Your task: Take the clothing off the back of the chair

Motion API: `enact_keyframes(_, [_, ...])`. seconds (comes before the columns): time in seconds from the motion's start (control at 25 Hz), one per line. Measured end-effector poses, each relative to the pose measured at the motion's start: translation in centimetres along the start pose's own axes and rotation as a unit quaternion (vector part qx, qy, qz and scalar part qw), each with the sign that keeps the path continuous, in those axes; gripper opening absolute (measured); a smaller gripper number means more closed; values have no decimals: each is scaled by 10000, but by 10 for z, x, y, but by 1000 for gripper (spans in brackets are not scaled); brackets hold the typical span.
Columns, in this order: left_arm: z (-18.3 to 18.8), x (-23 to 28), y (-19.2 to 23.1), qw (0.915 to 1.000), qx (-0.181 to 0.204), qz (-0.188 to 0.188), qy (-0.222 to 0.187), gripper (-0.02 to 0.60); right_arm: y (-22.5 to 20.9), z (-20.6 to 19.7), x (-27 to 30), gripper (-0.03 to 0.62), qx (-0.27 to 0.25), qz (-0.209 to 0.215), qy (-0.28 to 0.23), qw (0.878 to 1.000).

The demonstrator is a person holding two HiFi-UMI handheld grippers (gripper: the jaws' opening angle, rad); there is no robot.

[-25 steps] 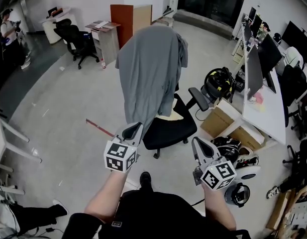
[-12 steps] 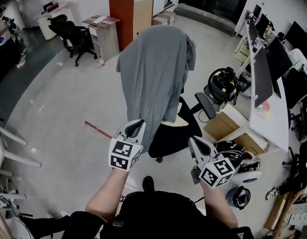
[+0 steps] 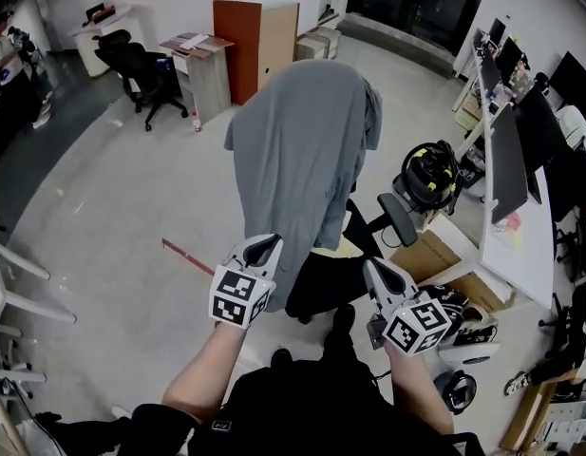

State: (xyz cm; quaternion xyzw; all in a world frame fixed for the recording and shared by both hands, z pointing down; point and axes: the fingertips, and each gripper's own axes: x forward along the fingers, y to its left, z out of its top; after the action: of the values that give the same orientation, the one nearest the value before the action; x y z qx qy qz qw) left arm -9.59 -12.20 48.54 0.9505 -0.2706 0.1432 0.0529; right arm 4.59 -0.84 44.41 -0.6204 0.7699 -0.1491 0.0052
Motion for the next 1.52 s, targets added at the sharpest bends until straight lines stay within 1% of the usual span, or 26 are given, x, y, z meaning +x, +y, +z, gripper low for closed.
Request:
enact_keyframes(0.2, [7,32,22,9997,-45,214,76,11,-32,6,40,15,80,292,67,9995])
enact_keyframes(0.4, [20,80,44,9978,-204,612,149,11,-79,21,86,15,106,693,152,9974])
enact_keyframes(0.56, [41,135,37,9969,-166,727,231,11,-134,36,121,15,123,995,287,9945])
enact_keyframes(0.72, [58,180,36,9940,-231,1025,306,11,-184,47,153,15,82,1306,438,9904])
enact_keyframes(0.84, [62,200,38,9904,-329,1285,396,11,-211,53,171,15,41,1486,502,9876])
enact_keyframes(1.0, [62,214,43,9854,-460,1560,502,11,-241,51,192,15,37,1582,673,9851])
enact_keyframes(1.12, [58,217,51,9816,-528,1734,594,11,-254,50,205,17,98,1586,731,9846])
enact_keyframes(1.24, [58,218,62,9790,-581,1855,618,11,-257,49,216,19,77,1589,805,9840])
enact_keyframes(1.32, [58,219,73,9783,-573,1888,625,11,-255,46,226,53,48,1574,890,9835])
enact_keyframes(1.36, [58,219,79,9783,-572,1893,617,11,-253,45,232,95,41,1560,940,9833])
enact_keyframes(1.4, [57,220,86,9783,-578,1896,597,12,-250,43,237,121,36,1546,988,9830])
enact_keyframes(1.52, [56,225,108,9787,-644,1877,531,12,-244,41,254,146,3,1496,1101,9826])
